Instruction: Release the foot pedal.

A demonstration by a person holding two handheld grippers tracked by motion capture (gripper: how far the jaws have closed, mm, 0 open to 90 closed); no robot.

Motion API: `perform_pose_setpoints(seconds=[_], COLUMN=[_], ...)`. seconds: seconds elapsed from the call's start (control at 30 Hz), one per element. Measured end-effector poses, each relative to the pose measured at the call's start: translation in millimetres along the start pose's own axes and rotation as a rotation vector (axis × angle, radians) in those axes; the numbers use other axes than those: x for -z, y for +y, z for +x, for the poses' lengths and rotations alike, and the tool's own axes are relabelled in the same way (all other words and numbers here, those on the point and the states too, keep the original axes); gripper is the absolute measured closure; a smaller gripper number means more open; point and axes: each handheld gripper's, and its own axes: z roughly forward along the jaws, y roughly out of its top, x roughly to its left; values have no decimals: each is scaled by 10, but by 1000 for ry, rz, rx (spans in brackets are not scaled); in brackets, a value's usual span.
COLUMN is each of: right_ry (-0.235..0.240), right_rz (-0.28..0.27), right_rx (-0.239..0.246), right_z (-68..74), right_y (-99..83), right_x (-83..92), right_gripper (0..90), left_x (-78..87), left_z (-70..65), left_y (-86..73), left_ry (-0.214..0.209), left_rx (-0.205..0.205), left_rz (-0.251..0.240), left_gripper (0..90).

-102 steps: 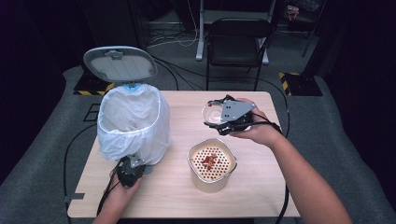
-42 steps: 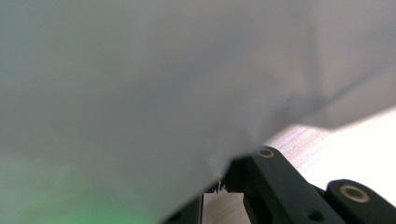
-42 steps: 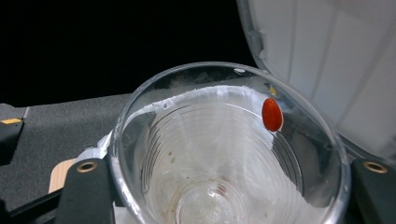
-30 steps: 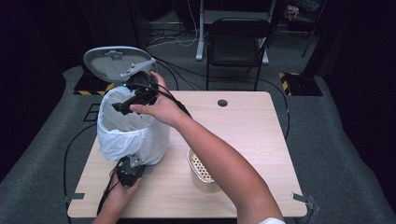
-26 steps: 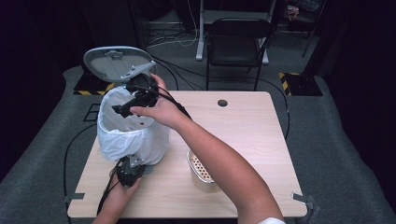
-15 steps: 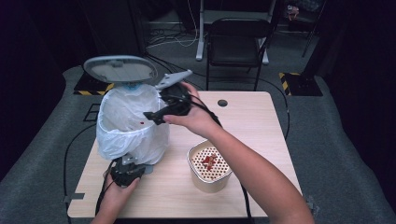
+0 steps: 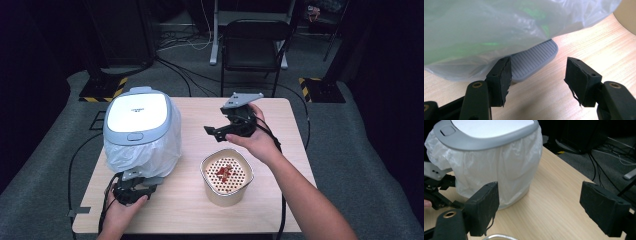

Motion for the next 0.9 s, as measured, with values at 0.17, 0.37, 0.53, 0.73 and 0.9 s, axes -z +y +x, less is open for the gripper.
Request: perform_pose_setpoints(seconds=[0.17,0.37,0.53,0.73,0.9], right_ry=[-30,-73,-109,-172,-278], right_rz=[19,11,3,1,14], right_rx=[-16,-77,-154,-200,-185], right_z=[-97,-235,-360,-425,-434], right_y=[-253,-585,-864,-1168,-1460], right_x=[108,227,343,478,594], right_gripper=[160,169,176,179,178], left_x=[73,163,229,272,260], left_z=[2,32,137,270,331], left_y=[-42,-132,-207,-321,-380], left_ry=[-14,-9,10,35,74], left_rx=[-15,83,59,94,92], left_rz=[11,-28,-29,-67,-62], left_gripper=[380,360,358,349,345])
